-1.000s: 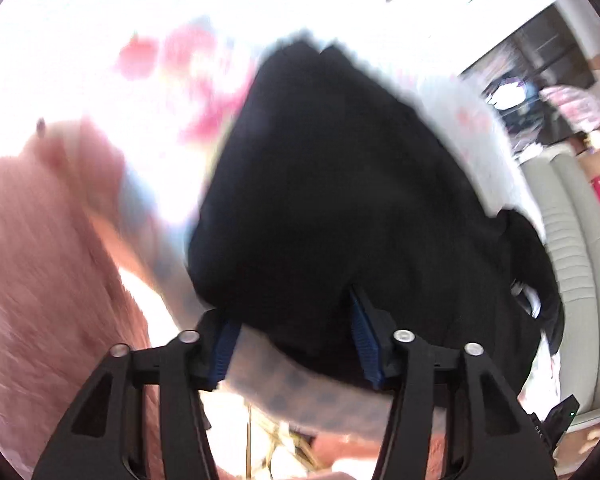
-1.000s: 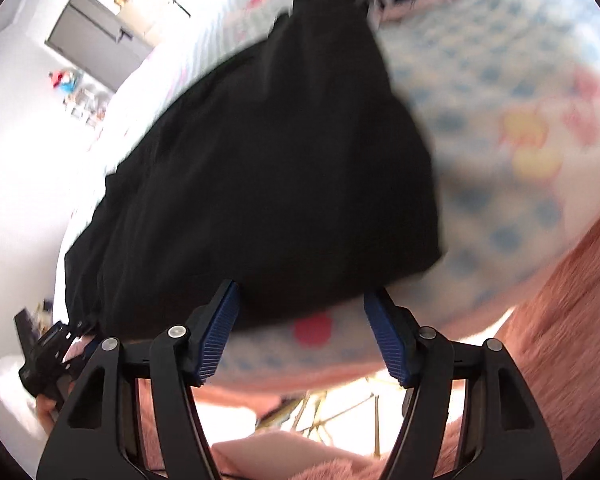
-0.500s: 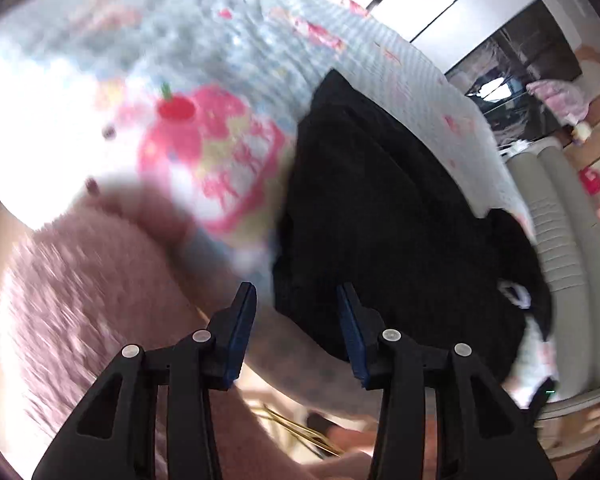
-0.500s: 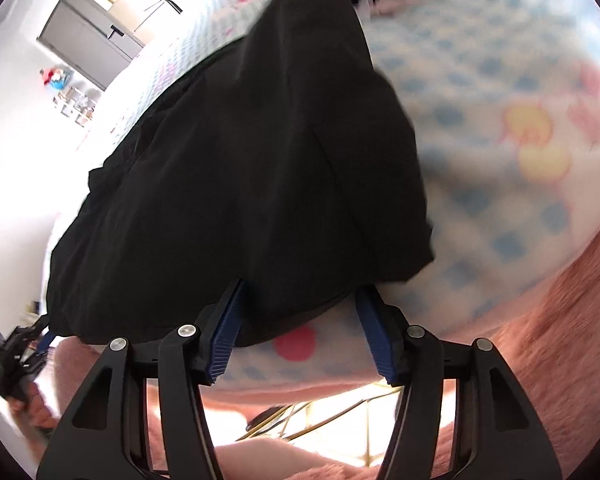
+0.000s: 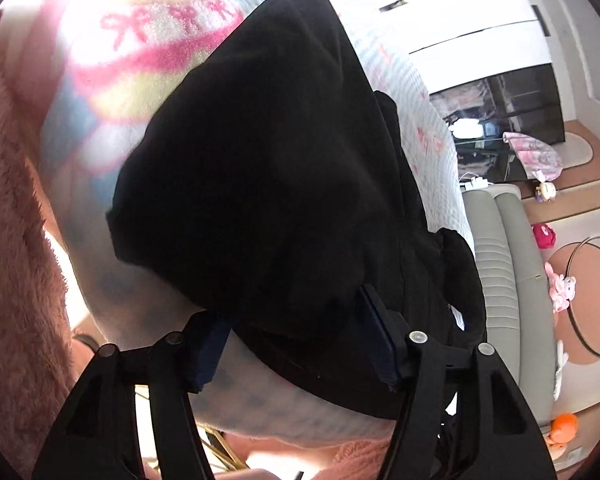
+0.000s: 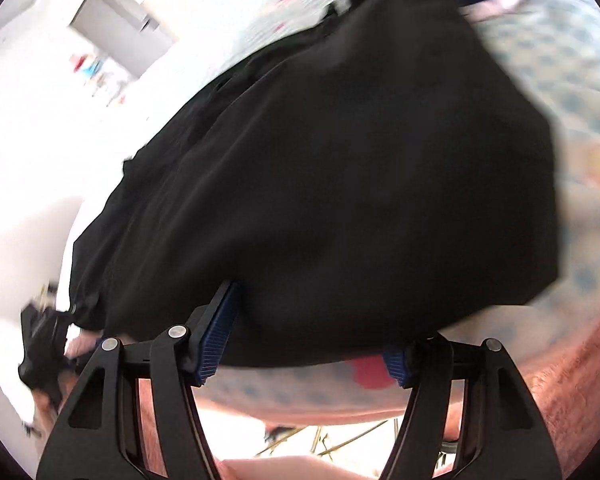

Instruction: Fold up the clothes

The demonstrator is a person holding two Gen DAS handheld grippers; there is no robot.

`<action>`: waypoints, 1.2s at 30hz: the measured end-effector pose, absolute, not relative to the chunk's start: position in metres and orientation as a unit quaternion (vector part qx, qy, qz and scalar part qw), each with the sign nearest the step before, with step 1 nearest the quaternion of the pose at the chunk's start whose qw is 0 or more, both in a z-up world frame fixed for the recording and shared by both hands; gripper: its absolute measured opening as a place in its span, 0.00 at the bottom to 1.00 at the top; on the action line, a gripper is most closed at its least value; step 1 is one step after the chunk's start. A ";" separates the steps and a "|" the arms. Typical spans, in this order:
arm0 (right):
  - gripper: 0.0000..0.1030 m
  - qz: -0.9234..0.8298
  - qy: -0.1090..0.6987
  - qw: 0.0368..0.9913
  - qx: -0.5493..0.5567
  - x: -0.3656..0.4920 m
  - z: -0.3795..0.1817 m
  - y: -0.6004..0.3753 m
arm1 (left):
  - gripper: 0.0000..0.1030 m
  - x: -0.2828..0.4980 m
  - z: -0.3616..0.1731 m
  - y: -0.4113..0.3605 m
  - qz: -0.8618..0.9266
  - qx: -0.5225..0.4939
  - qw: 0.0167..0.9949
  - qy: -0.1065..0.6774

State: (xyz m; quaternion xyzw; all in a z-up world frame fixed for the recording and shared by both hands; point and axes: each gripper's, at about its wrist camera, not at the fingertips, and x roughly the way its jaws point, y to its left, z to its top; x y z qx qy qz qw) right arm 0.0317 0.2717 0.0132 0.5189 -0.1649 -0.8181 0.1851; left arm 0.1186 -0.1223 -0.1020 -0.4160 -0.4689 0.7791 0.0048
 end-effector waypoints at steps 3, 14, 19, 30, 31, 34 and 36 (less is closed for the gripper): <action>0.68 -0.811 -0.202 0.167 0.523 0.033 0.005 0.291 | 0.64 0.107 -0.107 -0.115 0.784 -0.423 0.009 -0.454; 0.51 -0.827 -0.226 0.205 0.471 0.023 0.035 0.310 | 0.62 0.106 -0.053 -0.116 0.837 -0.350 0.036 -0.420; 0.69 -0.794 -0.231 0.210 0.521 0.013 -0.001 0.301 | 0.61 0.072 -0.065 -0.116 0.824 -0.413 -0.008 -0.388; 0.57 -0.830 -0.205 0.177 0.487 0.029 0.027 0.326 | 0.65 0.136 -0.036 -0.178 0.817 -0.462 -0.113 -0.325; 0.57 -0.828 -0.210 0.180 0.488 0.029 0.028 0.329 | 0.65 0.134 -0.047 -0.181 0.801 -0.481 -0.077 -0.347; 0.63 -0.808 -0.238 0.187 0.505 0.029 0.020 0.334 | 0.65 0.130 -0.075 -0.179 0.771 -0.488 -0.037 -0.408; 0.64 -0.805 -0.238 0.196 0.508 0.034 0.018 0.333 | 0.66 0.126 -0.080 -0.175 0.788 -0.472 -0.039 -0.395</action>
